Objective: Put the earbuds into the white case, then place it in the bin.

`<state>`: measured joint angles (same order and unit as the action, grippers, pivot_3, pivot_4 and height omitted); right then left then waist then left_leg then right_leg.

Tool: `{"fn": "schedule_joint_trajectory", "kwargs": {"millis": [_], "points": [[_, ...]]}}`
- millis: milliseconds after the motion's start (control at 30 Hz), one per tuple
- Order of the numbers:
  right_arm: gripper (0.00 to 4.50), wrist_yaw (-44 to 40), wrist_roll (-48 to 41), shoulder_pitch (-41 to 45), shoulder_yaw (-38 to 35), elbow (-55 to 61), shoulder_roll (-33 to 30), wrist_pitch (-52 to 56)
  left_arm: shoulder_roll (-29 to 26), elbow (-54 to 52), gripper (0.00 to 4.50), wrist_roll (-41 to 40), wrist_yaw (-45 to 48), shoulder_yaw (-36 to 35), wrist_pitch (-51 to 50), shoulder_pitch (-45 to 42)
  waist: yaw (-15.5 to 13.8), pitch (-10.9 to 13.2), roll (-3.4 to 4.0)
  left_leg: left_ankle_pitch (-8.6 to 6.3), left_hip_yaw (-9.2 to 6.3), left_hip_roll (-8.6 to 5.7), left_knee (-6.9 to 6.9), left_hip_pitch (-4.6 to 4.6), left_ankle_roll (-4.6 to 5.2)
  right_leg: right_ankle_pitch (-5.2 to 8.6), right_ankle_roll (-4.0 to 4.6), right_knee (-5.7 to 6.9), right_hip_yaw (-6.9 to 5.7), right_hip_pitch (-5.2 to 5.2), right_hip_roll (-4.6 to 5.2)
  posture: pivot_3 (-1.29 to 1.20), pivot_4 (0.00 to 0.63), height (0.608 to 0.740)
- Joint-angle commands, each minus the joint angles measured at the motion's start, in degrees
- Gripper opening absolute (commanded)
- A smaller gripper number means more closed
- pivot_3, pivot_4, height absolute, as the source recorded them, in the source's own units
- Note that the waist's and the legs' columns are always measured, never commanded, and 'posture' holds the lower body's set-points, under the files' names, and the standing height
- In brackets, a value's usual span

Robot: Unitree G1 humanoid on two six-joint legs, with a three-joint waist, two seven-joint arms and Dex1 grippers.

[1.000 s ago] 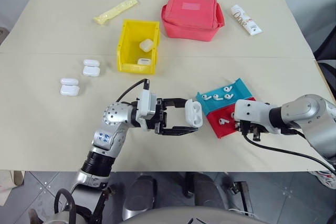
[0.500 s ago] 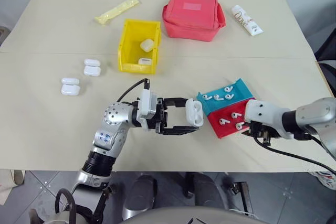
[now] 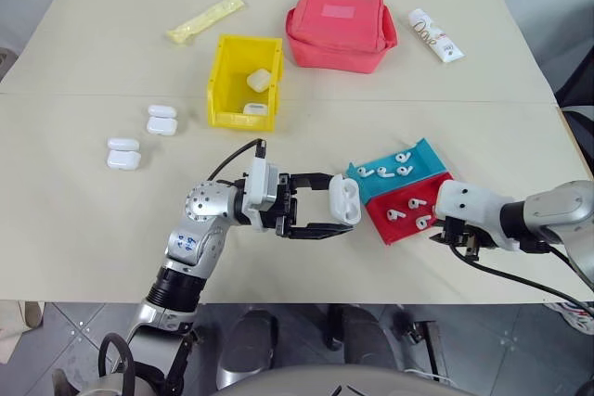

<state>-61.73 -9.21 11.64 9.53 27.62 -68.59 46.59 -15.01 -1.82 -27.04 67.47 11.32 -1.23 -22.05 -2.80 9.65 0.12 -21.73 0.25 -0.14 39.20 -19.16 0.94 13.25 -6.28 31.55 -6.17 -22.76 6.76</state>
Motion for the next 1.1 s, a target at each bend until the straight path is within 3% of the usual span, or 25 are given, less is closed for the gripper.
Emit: {"fn": "schedule_joint_trajectory", "kwargs": {"millis": [33, 333, 667, 1100], "points": [[1.18, -0.1, -0.2, 1.3, 0.0, 1.0, 0.2, 0.2, -0.1, -2.8, 2.76, -0.7, -0.3, -0.2, -0.1, 0.3, 0.0, 0.0, 0.00, 0.00, -0.01, 0.00, 0.00, 0.00, 0.00, 0.00, 0.00, 0.00, 0.00, 0.00, 0.00, 0.00, 0.150, 0.740], [1.18, 0.3, -0.2, 2.7, 1.1, 0.9, 1.5, 0.3, -0.3, -3.2, 2.76, -0.8, -0.6, -0.2, -0.3, 0.6, 0.0, 0.0, 0.00, 0.00, -0.01, 0.01, 0.00, 0.00, 0.00, 0.00, 0.00, 0.01, -0.01, 0.00, -0.01, 0.00, 0.150, 0.740], [1.18, 0.0, -2.0, 3.0, -1.8, 6.4, -1.8, 4.8, -0.1, -2.7, 2.76, -0.6, -0.7, -0.3, -0.1, 0.2, 0.0, 0.0, 0.02, 0.00, -0.01, 0.01, 0.00, 0.00, 0.00, 0.00, 0.00, 0.00, -0.01, 0.00, 0.00, 0.00, 0.150, 0.740], [1.18, 5.9, -2.6, 9.1, 2.6, 5.6, 3.0, 15.4, 0.3, -2.3, 2.76, -0.5, -0.7, -0.2, 0.0, 0.0, 0.0, 0.0, 0.03, 0.00, -0.02, 0.00, 0.00, -0.01, 0.00, 0.01, 0.01, 0.00, -0.01, 0.00, 0.01, 0.00, 0.150, 0.740]]}}
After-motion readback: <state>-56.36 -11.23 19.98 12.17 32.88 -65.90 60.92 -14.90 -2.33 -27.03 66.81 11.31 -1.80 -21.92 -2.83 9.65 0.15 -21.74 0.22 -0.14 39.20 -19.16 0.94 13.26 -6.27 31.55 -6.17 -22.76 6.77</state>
